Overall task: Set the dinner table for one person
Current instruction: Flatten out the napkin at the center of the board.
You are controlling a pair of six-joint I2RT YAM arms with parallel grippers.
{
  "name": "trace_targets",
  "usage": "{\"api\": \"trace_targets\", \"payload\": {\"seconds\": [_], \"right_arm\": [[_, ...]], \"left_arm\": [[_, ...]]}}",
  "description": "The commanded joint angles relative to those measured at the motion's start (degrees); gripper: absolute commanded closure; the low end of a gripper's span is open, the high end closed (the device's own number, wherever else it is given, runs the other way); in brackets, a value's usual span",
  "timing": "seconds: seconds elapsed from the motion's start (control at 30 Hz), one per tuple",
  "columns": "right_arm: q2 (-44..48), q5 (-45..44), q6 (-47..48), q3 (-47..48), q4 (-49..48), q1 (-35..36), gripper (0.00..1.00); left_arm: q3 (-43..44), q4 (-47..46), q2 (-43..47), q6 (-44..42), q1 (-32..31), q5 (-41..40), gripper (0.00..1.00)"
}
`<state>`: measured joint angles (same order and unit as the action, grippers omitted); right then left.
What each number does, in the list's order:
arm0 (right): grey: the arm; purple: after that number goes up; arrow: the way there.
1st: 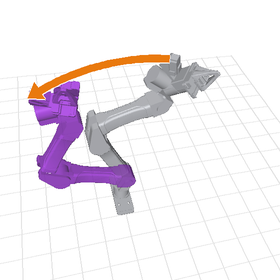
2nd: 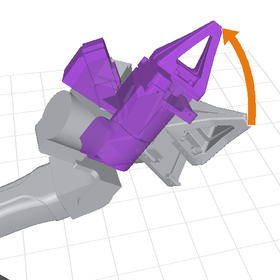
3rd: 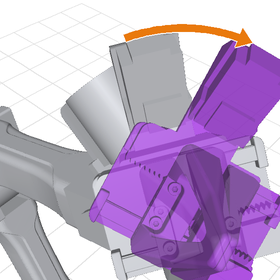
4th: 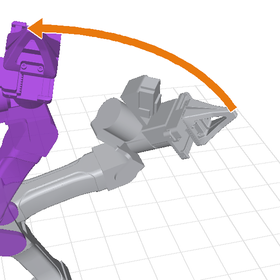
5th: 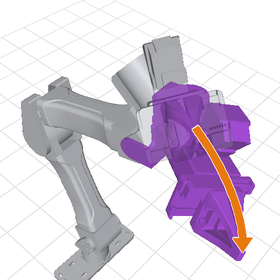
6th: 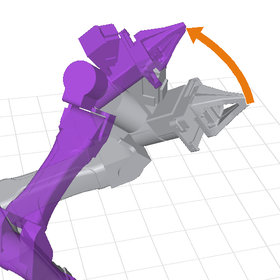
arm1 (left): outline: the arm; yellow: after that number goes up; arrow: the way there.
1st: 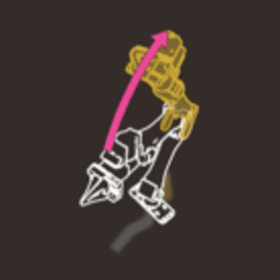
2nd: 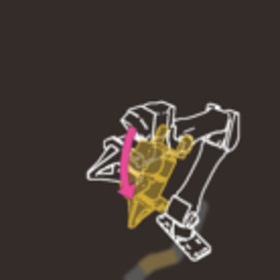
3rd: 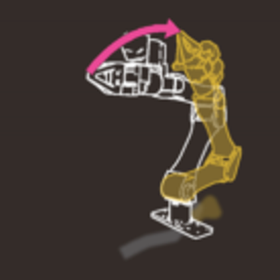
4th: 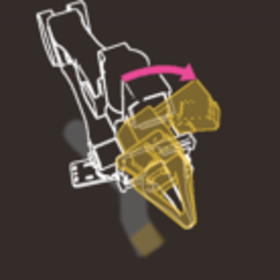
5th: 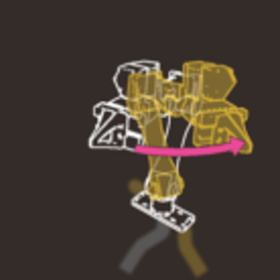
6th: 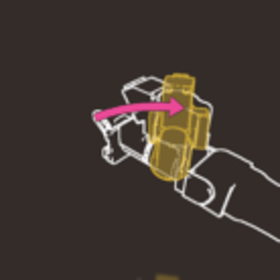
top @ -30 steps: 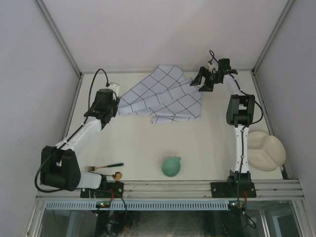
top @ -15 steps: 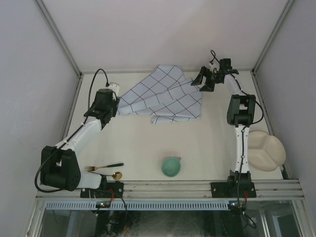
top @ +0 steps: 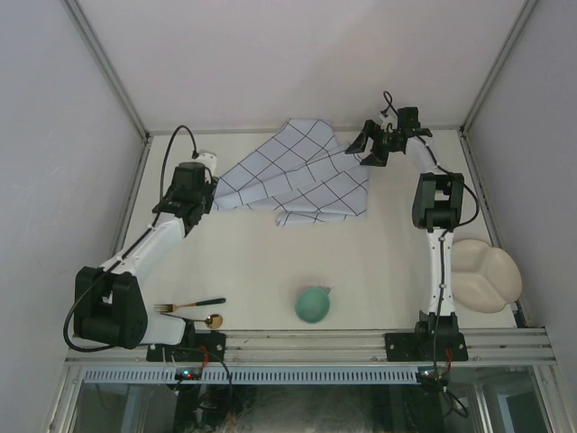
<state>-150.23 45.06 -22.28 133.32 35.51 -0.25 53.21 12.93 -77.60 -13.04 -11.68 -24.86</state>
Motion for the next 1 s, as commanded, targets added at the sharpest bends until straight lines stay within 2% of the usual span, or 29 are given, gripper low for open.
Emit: {"api": "trace_targets", "payload": {"seconds": [0.0, 0.47, 0.97], "right_arm": [[0.05, -1.42, -2.0, 1.15, -1.87, 0.65, 0.1], [4.3, -4.21, -1.28, -4.05, -1.14, -2.29, 0.11], [1.8, -3.25, -4.19, -2.46, -3.18, 0.71, 0.1]], "left_arm": [[1.99, -1.36, 0.15, 0.98, 0.67, 0.52, 0.31], [2.03, -1.5, 0.06, 0.99, 0.83, 0.82, 0.31], [1.91, -1.15, 0.41, 0.9, 1.02, 0.43, 0.31]]}}
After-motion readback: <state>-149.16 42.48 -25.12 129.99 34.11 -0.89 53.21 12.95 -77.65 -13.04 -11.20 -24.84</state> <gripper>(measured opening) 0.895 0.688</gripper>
